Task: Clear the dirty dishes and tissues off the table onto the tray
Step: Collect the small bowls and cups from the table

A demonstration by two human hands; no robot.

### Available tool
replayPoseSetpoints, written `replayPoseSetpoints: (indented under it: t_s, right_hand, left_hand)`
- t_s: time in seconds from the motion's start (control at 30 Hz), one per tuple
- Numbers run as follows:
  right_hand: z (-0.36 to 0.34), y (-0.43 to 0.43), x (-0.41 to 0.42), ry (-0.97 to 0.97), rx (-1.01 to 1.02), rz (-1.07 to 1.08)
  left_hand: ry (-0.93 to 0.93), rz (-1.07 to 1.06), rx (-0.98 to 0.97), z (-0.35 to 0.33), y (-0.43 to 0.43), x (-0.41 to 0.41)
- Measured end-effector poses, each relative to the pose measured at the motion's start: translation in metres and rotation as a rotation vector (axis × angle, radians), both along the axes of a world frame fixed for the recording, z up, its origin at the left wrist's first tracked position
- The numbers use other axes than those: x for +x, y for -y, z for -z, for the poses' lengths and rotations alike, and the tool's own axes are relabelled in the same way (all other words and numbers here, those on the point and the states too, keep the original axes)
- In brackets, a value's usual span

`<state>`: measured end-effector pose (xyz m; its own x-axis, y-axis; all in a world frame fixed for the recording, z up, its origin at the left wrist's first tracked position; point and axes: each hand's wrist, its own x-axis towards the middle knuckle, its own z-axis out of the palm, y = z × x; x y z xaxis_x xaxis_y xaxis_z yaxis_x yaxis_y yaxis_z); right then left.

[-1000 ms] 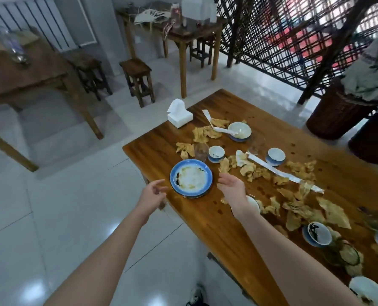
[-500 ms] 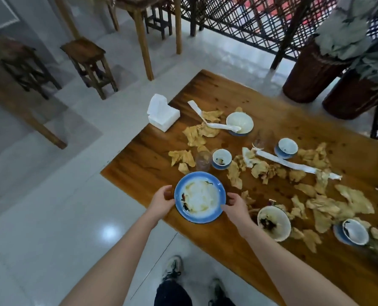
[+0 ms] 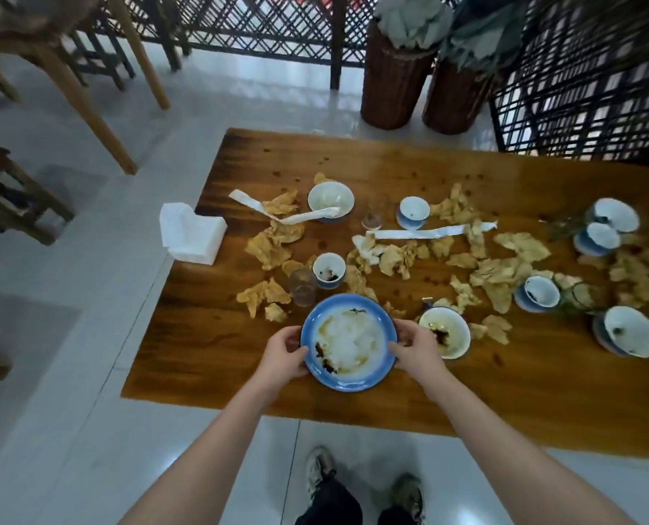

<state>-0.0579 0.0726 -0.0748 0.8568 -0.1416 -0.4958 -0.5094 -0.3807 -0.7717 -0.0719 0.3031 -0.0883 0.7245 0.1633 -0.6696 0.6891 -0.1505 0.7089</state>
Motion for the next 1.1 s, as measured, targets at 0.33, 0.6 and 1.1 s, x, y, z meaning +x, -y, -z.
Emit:
replayPoseSetpoints:
  t_s: [0.33, 0.6, 1.1]
  right_hand:
    - [-0.045, 0.128, -0.051, 0.155, 0.086, 0.317]
    - [-0.064, 0.263, -0.120, 0.263, 0.115, 0.488]
    - [-0.074, 0.480, -0.245, 0.347, 0.111, 0.673]
  left_hand:
    - [0.118, 0.317, -0.078, -0.059, 0.139, 0.029]
    - [0.224, 0.493, -0.078, -0.085, 0.289, -0.004]
    - [0.274, 0.727, -0.103, -0.101, 0.540, -0.083]
